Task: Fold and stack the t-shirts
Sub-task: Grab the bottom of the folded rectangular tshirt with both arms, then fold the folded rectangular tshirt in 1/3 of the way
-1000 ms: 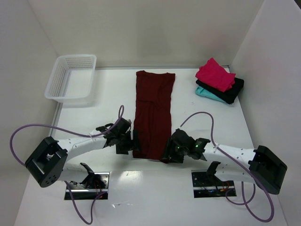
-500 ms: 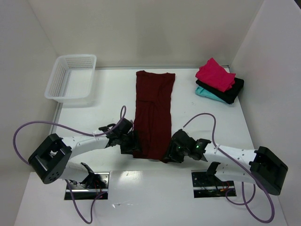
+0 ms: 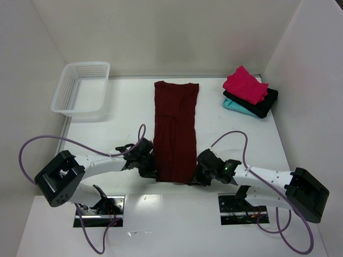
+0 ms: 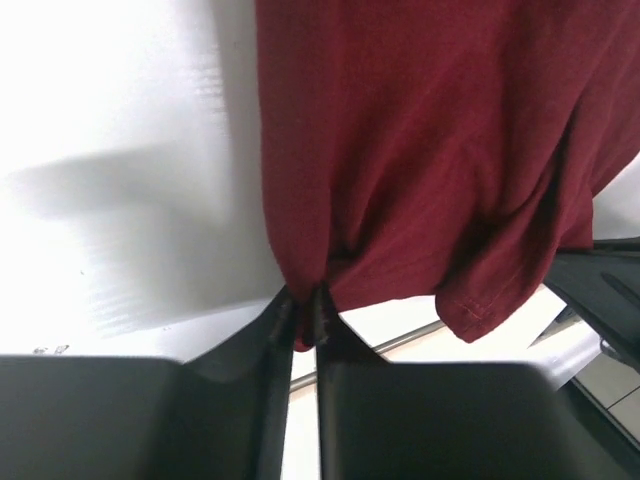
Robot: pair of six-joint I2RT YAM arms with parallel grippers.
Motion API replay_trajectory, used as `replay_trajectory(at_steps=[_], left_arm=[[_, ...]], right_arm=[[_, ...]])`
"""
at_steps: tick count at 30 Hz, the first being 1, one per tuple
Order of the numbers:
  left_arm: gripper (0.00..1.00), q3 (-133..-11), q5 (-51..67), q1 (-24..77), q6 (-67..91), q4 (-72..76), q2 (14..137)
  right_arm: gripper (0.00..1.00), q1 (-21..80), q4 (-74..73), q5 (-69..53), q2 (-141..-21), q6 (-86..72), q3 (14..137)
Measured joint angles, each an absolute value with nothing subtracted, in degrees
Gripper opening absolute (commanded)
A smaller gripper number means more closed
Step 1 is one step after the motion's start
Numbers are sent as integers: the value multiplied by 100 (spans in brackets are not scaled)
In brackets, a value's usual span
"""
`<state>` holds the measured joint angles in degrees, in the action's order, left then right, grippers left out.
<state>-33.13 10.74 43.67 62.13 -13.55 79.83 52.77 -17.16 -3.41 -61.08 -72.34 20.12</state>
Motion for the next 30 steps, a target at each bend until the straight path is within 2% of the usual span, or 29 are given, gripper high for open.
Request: replay_trajectory(at_steps=[2,7,13,19,26,30], left_arm=[[0,-3310,1068,4380,6247,-1369,7974],[0,-3292,956,4408,6326,-1661,7789],[0,-3429,707,4424,6317,-2433,7298],[0,-4276,492,4368,6037,-3136,7220],[0,-5552,416,3589,5303,-3483,7550],[0,-6442,620,2880,4579,-3459,8374]], right_arm=[[14,5277,-1712,-341,-6108,-7233,2012],[7,5280,-1788,-335,-6019,-7227,2017],[5,5290,-2238,-188,-5894,-7079,2419],[5,5142,-2645,40,-6047,-6672,3259],[5,4008,-2837,175,-6639,-5742,4253],[7,3354,-2719,143,-7273,-5142,4917]])
